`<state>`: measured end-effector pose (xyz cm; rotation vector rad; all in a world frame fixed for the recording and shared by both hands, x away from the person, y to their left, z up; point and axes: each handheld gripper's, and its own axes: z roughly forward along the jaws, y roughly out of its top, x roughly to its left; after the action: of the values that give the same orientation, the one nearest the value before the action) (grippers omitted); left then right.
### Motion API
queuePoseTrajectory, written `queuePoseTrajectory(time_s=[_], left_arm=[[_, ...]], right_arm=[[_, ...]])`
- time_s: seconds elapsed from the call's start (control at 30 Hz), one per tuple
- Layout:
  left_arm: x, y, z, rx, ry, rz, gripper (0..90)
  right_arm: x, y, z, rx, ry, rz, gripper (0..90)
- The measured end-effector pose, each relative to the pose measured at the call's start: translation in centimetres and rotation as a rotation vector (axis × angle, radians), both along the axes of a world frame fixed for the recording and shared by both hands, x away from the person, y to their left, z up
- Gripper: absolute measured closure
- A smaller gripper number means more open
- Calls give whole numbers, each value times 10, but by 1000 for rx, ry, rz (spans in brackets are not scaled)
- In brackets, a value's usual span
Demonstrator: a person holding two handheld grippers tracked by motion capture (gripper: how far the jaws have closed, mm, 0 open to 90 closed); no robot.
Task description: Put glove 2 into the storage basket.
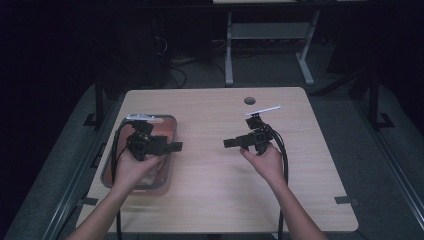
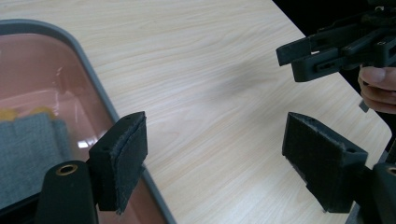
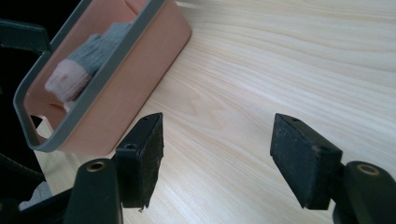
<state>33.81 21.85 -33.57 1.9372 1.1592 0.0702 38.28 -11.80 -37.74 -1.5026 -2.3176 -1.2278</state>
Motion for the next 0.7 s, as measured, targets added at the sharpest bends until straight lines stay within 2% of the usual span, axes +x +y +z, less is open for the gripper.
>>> queuePoseTrajectory(time_s=[0.7], left_arm=[[1, -34, -7, -11, 9, -66, 222]], right_arm=[[-3, -33, -10, -14, 13, -61, 335]])
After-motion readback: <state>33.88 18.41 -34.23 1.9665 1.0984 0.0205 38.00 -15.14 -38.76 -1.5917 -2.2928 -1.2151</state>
